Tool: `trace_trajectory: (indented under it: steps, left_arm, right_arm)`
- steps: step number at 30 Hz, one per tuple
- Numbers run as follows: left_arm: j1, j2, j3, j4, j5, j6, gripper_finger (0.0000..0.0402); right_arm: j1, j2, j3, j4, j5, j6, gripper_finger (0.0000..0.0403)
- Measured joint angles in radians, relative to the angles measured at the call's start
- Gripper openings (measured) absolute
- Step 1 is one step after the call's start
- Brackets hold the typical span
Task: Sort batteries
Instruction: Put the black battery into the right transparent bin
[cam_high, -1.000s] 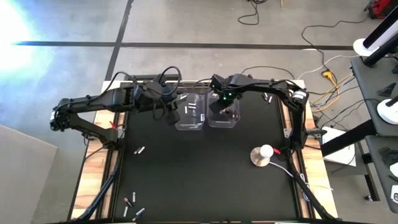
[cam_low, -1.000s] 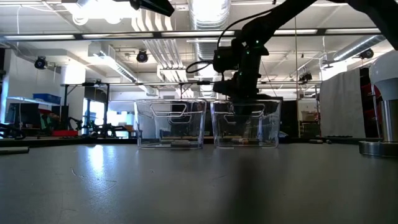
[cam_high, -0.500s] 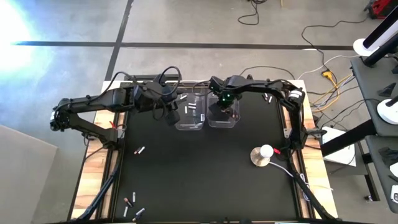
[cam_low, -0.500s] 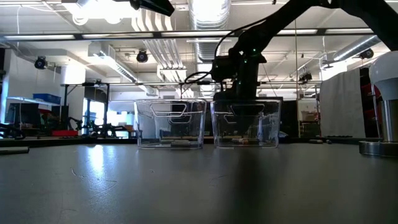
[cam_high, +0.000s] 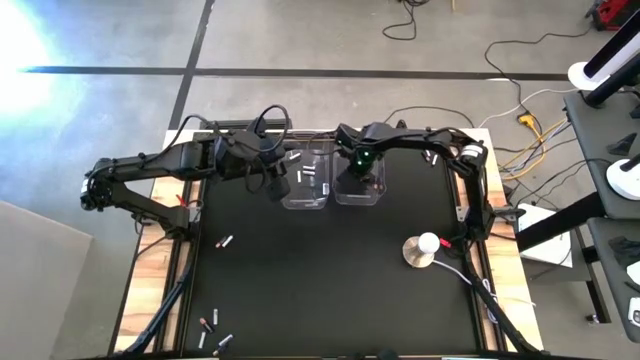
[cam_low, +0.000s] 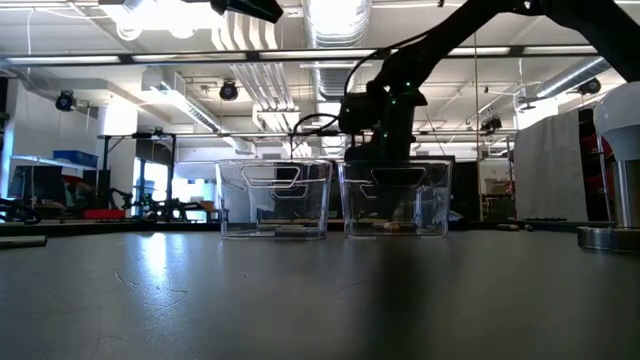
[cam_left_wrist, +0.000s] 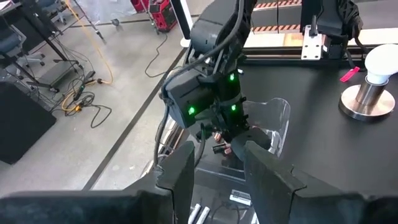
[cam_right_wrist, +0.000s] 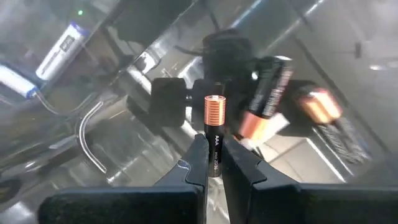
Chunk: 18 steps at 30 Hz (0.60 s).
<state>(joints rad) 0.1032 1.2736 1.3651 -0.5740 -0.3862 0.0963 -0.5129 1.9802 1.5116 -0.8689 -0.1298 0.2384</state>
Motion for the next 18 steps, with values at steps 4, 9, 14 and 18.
trace_trajectory:
  steps: [4, 9, 14, 18]
  left_arm:
    - [0.004, 0.0, 0.0, -0.002, 0.0, 0.0, 0.0119]
    - [0.005, 0.0, 0.0, -0.002, 0.0, 0.0, 0.0119]
    - [0.005, 0.0, 0.0, -0.002, 0.002, 0.0, 0.0119]
    - [0.005, 0.0, 0.0, -0.002, 0.002, 0.0, 0.0119]
  right_arm:
    - [0.005, 0.018, 0.005, 0.014, -0.002, -0.024, 0.0018]
    - [0.001, 0.039, 0.017, 0.017, -0.001, -0.054, 0.0018]
    - [-0.008, 0.077, 0.022, 0.012, -0.006, -0.083, 0.0018]
    - [-0.01, 0.102, 0.025, 0.009, -0.009, -0.094, 0.0018]
